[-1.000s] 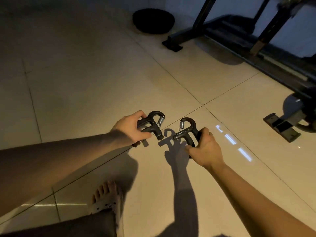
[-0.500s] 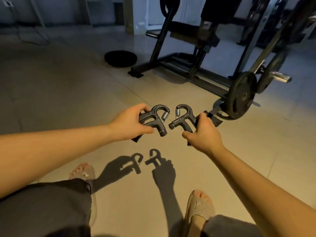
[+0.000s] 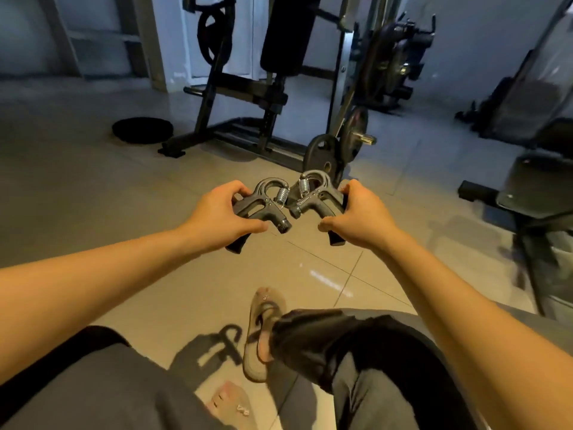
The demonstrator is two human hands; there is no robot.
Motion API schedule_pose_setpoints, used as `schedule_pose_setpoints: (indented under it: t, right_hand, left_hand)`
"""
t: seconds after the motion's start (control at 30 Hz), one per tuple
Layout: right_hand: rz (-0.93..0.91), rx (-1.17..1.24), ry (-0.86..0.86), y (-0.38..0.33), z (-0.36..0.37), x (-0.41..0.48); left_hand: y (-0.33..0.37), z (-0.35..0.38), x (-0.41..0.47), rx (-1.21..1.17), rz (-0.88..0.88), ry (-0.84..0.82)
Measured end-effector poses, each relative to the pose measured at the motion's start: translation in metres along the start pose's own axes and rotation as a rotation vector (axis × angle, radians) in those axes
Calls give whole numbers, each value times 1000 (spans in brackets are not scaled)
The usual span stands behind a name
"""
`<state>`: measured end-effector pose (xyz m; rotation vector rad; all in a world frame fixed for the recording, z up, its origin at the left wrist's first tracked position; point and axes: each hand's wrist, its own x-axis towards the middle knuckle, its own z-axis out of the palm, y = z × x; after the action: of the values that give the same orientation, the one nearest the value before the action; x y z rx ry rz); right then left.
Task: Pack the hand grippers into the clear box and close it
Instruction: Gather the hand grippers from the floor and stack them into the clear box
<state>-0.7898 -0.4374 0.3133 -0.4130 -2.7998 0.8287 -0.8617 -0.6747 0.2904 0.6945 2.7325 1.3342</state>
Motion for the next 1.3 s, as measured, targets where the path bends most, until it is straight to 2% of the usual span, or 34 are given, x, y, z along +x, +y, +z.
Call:
schedule_pose_setpoints:
  t: [0.13, 0.4, 0.73, 1.03, 1.3]
  right_hand:
    - [23, -31, 46, 29, -44, -86]
    - [42, -48, 99, 84, -130, -233]
    - [289, -151, 156, 194, -240, -421]
    - [516, -16, 288, 311, -330, -602]
    - [642, -24, 311, 373, -379, -689]
  left_hand:
    - [52, 30, -55, -171, -30, -14]
    - [148, 95, -150, -225, 78, -119]
    - [280, 222, -266, -218, 180, -404]
    - [412, 340, -378, -153, 287, -581]
    - [476, 423, -447, -215, 358, -696]
